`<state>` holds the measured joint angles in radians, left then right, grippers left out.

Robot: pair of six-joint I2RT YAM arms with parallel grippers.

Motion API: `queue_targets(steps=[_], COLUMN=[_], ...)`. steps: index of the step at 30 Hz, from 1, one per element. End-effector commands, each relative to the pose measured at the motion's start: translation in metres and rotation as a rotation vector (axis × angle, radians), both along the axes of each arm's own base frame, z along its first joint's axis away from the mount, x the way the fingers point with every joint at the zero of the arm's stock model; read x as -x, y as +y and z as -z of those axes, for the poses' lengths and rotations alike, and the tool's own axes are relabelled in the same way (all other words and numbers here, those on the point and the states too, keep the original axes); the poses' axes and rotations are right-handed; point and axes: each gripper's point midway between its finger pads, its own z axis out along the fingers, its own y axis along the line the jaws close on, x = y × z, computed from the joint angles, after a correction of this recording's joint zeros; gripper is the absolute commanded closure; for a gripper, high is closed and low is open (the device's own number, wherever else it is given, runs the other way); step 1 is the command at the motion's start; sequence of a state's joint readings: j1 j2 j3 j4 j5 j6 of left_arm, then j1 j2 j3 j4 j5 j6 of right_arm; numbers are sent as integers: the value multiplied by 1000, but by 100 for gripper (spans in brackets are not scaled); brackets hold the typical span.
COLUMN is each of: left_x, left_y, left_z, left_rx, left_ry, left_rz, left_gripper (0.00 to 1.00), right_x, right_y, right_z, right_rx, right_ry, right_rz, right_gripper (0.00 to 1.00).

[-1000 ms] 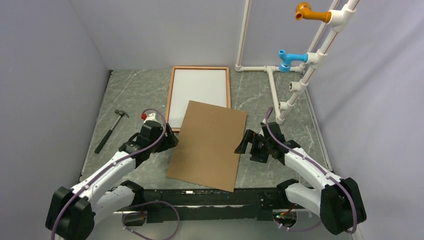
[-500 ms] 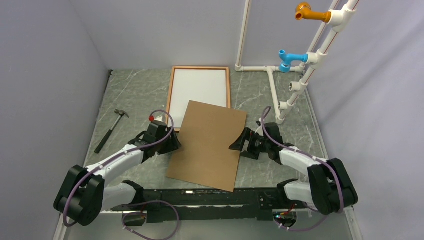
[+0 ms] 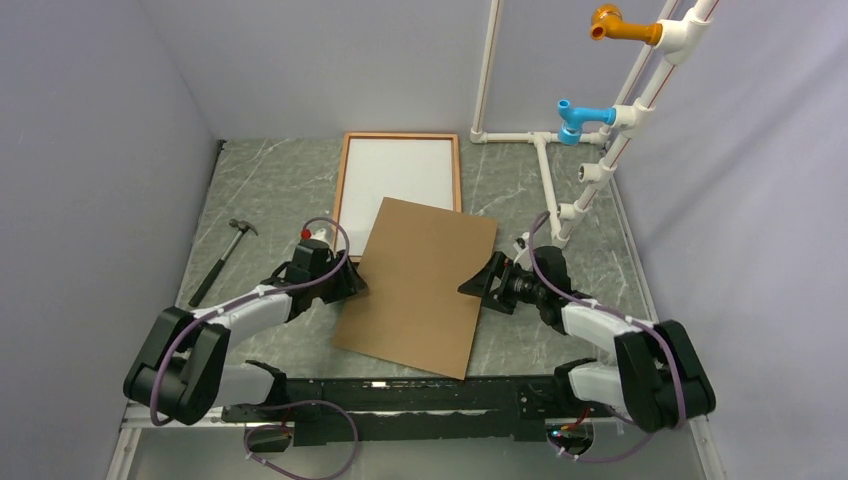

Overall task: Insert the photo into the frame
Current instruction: Turn over the photo frame item at the center of the board.

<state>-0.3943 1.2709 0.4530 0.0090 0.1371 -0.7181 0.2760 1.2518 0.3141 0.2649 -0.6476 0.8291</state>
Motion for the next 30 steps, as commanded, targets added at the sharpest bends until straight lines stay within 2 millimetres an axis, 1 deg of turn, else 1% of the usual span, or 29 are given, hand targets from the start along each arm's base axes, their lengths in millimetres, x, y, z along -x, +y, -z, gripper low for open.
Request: queue_targets(steps=[1, 3, 5, 7, 9, 12, 14, 15, 19, 20, 21, 22, 25, 28, 30], left_x=[14, 13, 13, 12, 11, 10, 10, 10, 9, 8, 8, 6, 4, 5, 6], left_y=[-19, -23, -26, -29, -32, -34, -35, -34, -36, -36, -36, -36, -33, -28, -27], left_z=[16, 17, 18, 16, 11, 4, 0, -1, -13, -17, -22, -30, -51, -75, -96], left_rx=[74, 90, 103, 118, 135, 153, 157, 155, 166, 169, 171, 169, 153, 146, 152], left_ry=[60, 61, 61, 53, 34, 6, -5, -9, -41, -50, -62, -85, -133, -183, -234], left_rz=[89, 105, 115, 127, 139, 151, 156, 156, 165, 169, 173, 176, 175, 172, 171], left_gripper=[45, 46, 46, 46, 45, 43, 42, 41, 38, 36, 34, 32, 23, 15, 11], right_x=[-1, 1, 2, 2, 1, -1, -2, -4, -10, -12, -15, -15, -17, -19, -18], right_y=[18, 18, 17, 15, 13, 11, 11, 10, 6, 4, 3, 1, -7, -16, -20], right_z=[-70, -88, -97, -102, -101, -95, -95, -95, -103, -106, -117, -122, -148, -177, -191], right_rx=[-175, -201, -203, -192, -170, -135, -127, -117, -68, -46, -27, -1, 68, 148, 194], right_ry=[-225, -279, -311, -320, -317, -288, -274, -267, -266, -268, -284, -291, -322, -357, -360], right_rz=[-84, -85, -76, -64, -56, -46, -46, -40, -28, -23, -21, -22, -18, -19, -35], right_gripper=[14, 16, 19, 26, 33, 51, 69, 76, 99, 100, 100, 100, 100, 100, 100])
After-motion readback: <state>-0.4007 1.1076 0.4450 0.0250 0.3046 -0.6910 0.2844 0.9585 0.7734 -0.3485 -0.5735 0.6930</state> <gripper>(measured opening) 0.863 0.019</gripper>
